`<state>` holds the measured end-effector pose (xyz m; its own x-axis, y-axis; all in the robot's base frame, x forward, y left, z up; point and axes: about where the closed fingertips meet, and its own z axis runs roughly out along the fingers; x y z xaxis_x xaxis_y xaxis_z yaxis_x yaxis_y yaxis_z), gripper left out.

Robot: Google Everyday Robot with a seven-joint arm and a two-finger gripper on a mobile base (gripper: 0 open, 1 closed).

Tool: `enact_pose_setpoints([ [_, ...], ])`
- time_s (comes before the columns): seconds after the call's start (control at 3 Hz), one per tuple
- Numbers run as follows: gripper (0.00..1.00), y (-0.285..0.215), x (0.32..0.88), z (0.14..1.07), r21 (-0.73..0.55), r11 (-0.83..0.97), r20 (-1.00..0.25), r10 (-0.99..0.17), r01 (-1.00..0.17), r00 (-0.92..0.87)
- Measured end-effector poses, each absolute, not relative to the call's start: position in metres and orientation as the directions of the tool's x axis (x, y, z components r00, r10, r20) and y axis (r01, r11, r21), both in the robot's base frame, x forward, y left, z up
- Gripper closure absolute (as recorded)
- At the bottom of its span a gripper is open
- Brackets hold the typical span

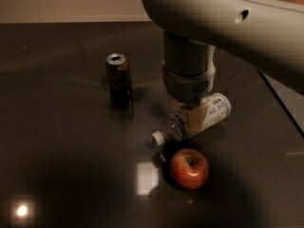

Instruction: Move blue plastic bottle near apple

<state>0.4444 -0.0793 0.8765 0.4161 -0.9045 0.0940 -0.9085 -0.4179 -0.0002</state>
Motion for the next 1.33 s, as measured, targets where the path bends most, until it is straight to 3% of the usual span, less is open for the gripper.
enact_pose_setpoints([
  [0.67, 0.13, -0.078, 0.45, 0.874, 0.005, -0.409, 0.096, -0.908, -0.913, 0.407],
  [1.0, 0.0, -0.087, 0.462, 0.874, 0.008, -0.385, 0.105, -0.917, -0.923, 0.384],
  [1.33, 0.0, -0.087, 0.462, 0.874, 0.008, -0.385, 0.105, -0.917, -0.923, 0.384],
])
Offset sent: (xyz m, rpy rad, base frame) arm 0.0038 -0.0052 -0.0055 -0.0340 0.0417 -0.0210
